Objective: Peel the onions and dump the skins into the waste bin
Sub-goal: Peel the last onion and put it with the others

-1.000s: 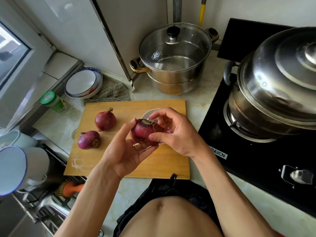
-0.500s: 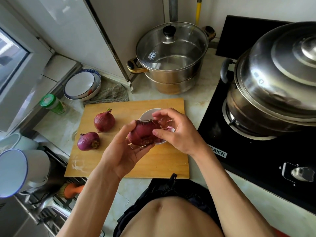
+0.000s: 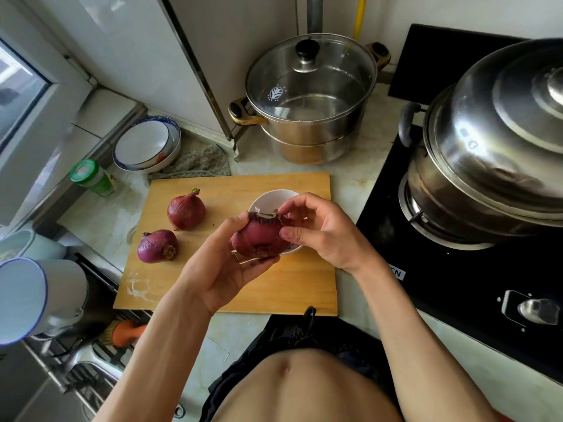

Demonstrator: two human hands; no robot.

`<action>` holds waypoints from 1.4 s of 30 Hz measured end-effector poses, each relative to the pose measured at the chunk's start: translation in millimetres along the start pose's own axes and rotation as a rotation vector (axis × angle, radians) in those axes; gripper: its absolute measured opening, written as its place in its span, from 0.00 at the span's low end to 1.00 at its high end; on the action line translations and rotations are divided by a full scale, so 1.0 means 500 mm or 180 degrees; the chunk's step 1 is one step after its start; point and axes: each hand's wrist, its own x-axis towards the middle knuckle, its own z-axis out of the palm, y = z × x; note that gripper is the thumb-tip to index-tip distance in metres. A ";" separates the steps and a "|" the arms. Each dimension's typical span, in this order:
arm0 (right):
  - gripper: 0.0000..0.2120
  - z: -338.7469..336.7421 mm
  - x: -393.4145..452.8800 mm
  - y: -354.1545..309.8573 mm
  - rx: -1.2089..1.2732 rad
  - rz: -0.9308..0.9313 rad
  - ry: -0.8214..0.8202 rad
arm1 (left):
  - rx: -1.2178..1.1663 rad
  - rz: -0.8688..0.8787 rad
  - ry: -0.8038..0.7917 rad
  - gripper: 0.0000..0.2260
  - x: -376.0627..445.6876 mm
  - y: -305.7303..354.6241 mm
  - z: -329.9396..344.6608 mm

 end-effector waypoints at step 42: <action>0.07 0.018 0.008 0.012 -0.0686 0.0491 0.0493 | 0.0433 0.0397 0.0284 0.16 0.015 0.003 -0.025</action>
